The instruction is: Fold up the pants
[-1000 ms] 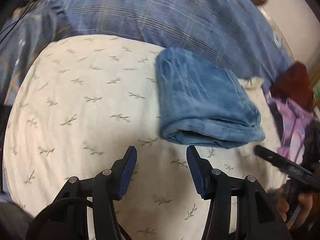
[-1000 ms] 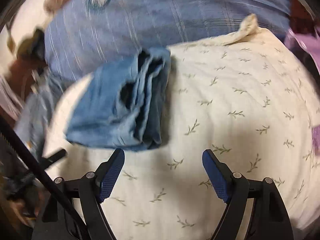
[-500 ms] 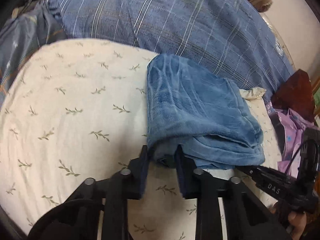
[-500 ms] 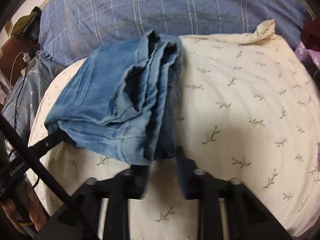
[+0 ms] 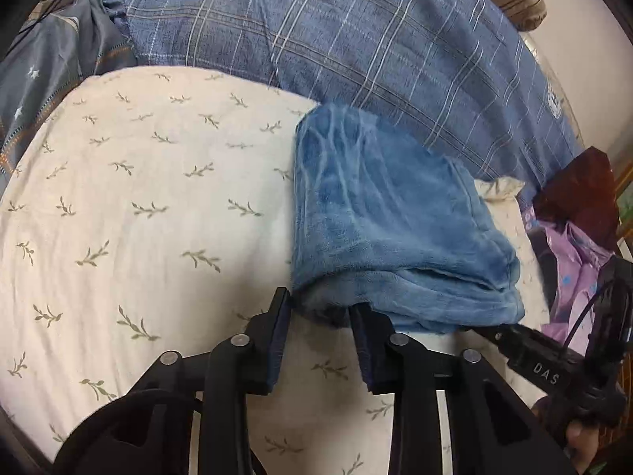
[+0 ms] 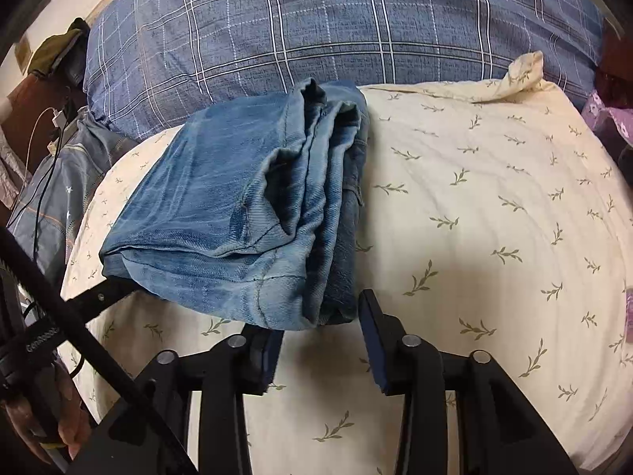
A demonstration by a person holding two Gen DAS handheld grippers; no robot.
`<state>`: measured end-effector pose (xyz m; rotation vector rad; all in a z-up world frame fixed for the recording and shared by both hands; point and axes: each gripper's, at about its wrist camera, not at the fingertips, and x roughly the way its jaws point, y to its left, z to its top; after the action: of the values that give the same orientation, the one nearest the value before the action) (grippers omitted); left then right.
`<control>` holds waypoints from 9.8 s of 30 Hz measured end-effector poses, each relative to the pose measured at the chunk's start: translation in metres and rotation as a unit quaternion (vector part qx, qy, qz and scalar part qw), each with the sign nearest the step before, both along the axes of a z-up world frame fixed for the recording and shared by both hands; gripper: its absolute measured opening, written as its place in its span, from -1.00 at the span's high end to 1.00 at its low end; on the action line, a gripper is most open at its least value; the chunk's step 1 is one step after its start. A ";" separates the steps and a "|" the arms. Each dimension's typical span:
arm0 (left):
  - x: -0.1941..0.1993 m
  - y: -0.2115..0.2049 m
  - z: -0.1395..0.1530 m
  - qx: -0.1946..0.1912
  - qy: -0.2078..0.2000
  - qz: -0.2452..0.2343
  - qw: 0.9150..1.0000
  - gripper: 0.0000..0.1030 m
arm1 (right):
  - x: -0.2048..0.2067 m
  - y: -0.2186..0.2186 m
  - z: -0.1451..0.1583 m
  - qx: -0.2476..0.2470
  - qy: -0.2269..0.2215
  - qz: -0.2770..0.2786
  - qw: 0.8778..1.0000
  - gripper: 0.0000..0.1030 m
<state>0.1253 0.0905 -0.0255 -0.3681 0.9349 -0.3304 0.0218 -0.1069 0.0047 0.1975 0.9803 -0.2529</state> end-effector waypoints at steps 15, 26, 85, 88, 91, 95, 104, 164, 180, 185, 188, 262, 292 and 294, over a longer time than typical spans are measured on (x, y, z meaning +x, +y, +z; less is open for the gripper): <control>-0.014 -0.030 0.009 0.119 -0.053 -0.028 0.991 0.79 | -0.011 -0.009 0.005 0.025 -0.004 -0.011 1.000 0.84; -0.013 -0.029 -0.002 0.117 -0.054 -0.019 0.991 0.67 | -0.016 -0.017 0.002 0.060 0.004 -0.009 0.998 0.20; -0.030 -0.012 0.020 0.121 -0.073 -0.003 0.990 0.19 | -0.008 0.019 -0.008 -0.039 0.022 0.016 0.999 -0.51; -0.026 -0.014 0.020 0.113 -0.071 -0.003 0.991 0.18 | -0.005 0.023 -0.010 -0.058 0.026 0.011 0.998 -0.41; -0.025 -0.017 0.017 0.116 -0.070 -0.004 0.991 0.18 | -0.004 0.025 -0.008 -0.065 0.023 0.012 0.998 -0.10; -0.026 -0.022 0.016 0.117 -0.072 -0.004 0.991 0.18 | -0.005 0.022 -0.006 -0.082 0.029 0.000 0.996 0.32; -0.029 -0.027 0.014 0.117 -0.072 -0.005 0.991 0.18 | -0.010 0.010 0.000 -0.051 0.022 -0.015 0.998 0.56; 0.181 -0.006 0.004 -0.114 0.023 -0.062 0.991 0.57 | 0.121 -0.064 0.026 0.122 -0.030 0.069 0.990 0.43; -0.013 0.032 -0.002 0.040 -0.012 0.025 0.999 -0.06 | 0.006 -0.089 0.018 0.206 -0.080 -0.060 0.973 -0.65; -0.046 0.030 0.014 0.061 -0.017 0.018 0.998 -0.06 | 0.004 -0.068 0.017 0.195 -0.069 -0.027 0.978 -0.65; -0.067 0.037 0.024 0.068 -0.017 0.029 0.997 -0.06 | 0.007 -0.065 0.009 0.198 -0.052 -0.023 0.978 -0.65; 0.058 0.010 -0.014 -0.060 0.036 -0.011 0.997 0.20 | 0.020 -0.028 0.006 0.152 -0.020 0.046 0.987 0.02; -0.162 -0.021 0.035 0.155 -0.089 0.044 0.983 -0.20 | -0.120 0.050 0.023 0.054 -0.045 -0.021 0.997 -0.56; -0.172 -0.014 0.037 0.146 -0.089 0.052 0.984 -0.20 | -0.125 0.055 0.025 0.054 -0.049 -0.014 0.997 -0.56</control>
<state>-0.0468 0.0764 0.0113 -0.1141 0.7719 -0.1245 -0.1027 -0.0523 0.0293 0.3198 0.8955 -0.2136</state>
